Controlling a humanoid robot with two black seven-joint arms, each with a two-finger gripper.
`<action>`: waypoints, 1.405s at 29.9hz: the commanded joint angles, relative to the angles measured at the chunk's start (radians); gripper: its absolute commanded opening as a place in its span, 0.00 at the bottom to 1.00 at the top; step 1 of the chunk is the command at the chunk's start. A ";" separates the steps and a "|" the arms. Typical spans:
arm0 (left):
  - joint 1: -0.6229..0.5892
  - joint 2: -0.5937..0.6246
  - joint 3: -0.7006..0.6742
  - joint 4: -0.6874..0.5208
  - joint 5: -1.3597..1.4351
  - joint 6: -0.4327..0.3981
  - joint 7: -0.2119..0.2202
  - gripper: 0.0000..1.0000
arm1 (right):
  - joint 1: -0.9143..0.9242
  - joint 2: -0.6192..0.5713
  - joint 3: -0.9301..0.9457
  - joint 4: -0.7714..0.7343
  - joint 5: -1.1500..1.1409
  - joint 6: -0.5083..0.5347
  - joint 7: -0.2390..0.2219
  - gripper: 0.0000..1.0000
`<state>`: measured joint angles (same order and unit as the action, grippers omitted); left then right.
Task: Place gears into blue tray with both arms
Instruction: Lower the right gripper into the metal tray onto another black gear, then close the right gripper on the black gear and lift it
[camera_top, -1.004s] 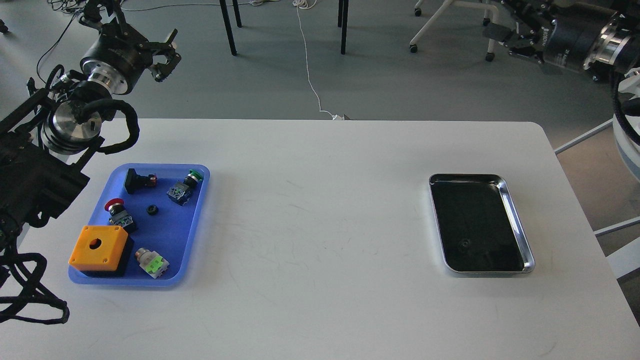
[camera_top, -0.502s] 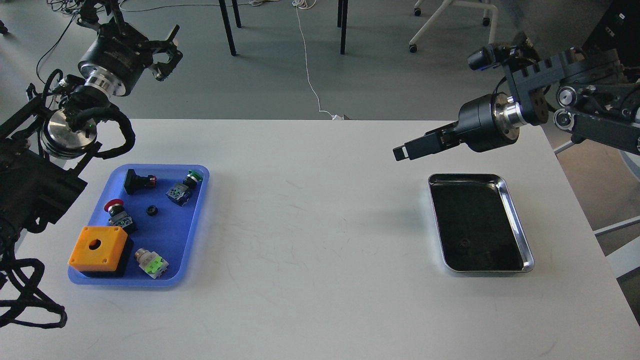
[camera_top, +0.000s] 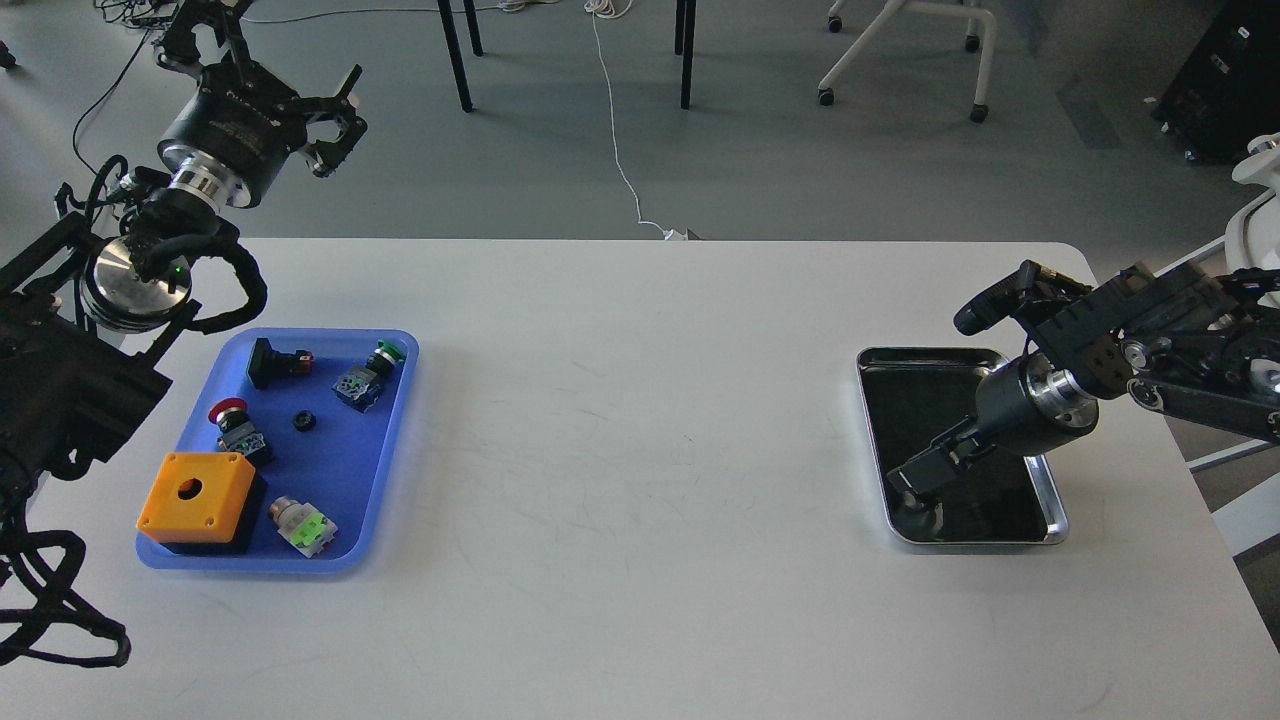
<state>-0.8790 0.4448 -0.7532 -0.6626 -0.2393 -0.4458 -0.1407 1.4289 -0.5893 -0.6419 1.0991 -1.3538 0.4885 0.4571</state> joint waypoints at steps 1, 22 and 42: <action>0.006 0.000 0.000 0.000 0.002 -0.001 0.001 0.98 | -0.044 0.006 -0.004 -0.059 -0.037 0.000 0.002 0.73; 0.014 0.003 0.005 0.000 0.005 0.001 0.001 0.98 | -0.117 0.104 0.002 -0.139 -0.065 -0.027 0.003 0.51; 0.014 0.019 0.002 0.000 0.005 -0.001 0.003 0.98 | -0.099 0.109 -0.004 -0.122 -0.068 -0.027 0.005 0.39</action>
<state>-0.8655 0.4633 -0.7502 -0.6627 -0.2347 -0.4463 -0.1380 1.3252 -0.4744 -0.6445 0.9715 -1.4193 0.4591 0.4619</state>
